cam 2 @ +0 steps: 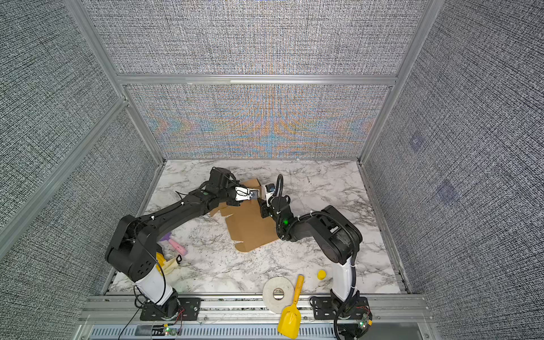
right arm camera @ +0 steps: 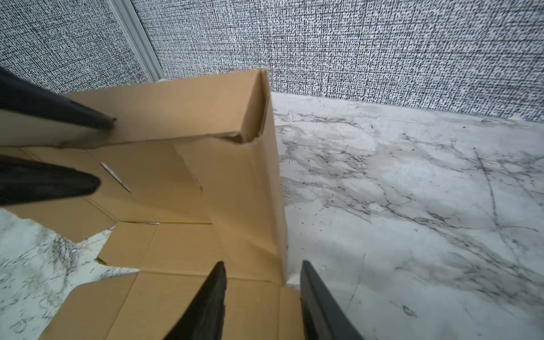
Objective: Fold the paper box
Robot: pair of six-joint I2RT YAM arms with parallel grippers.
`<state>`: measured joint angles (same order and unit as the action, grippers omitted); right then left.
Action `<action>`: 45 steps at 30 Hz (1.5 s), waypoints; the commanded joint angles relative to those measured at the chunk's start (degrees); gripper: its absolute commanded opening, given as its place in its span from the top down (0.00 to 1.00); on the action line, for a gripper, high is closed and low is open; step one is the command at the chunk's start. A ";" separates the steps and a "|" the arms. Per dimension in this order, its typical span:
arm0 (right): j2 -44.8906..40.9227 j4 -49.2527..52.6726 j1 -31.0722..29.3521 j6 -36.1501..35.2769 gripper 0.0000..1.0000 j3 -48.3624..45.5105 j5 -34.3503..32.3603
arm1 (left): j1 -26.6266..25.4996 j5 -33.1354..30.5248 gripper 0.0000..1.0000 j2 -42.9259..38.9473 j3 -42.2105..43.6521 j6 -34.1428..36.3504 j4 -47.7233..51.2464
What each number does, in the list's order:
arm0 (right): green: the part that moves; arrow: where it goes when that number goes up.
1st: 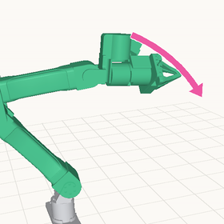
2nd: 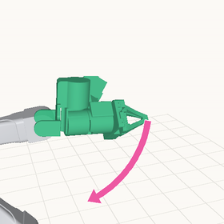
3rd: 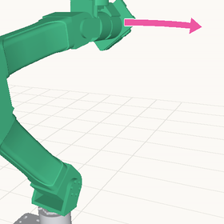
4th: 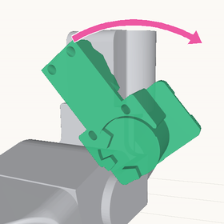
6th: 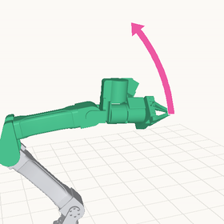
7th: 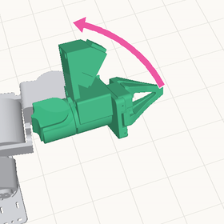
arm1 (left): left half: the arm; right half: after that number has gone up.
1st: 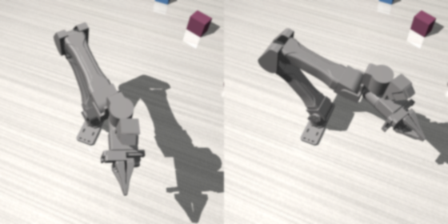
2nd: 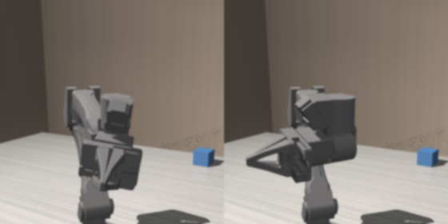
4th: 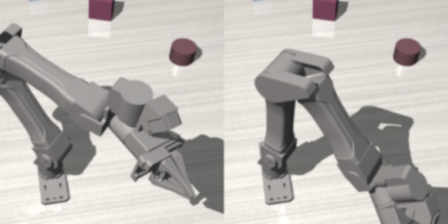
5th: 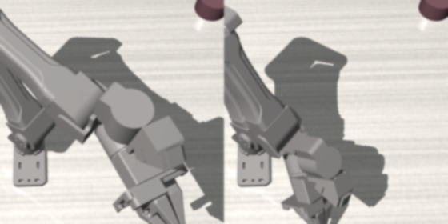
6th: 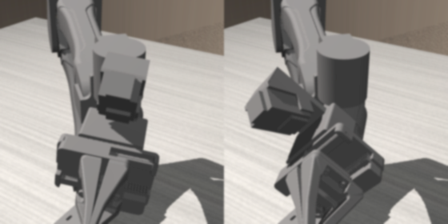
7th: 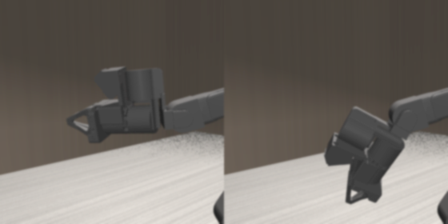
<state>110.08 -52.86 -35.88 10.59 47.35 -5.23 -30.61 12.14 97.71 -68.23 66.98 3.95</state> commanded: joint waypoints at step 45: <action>-1.48 13.38 4.37 -5.40 0.94 9.38 12.71 | -0.39 18.28 0.64 -1.49 -25.24 -19.19 34.41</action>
<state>110.59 -39.81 -31.48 7.29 57.78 6.85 -31.03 23.29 96.79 -88.44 54.63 25.67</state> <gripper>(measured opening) 0.070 0.358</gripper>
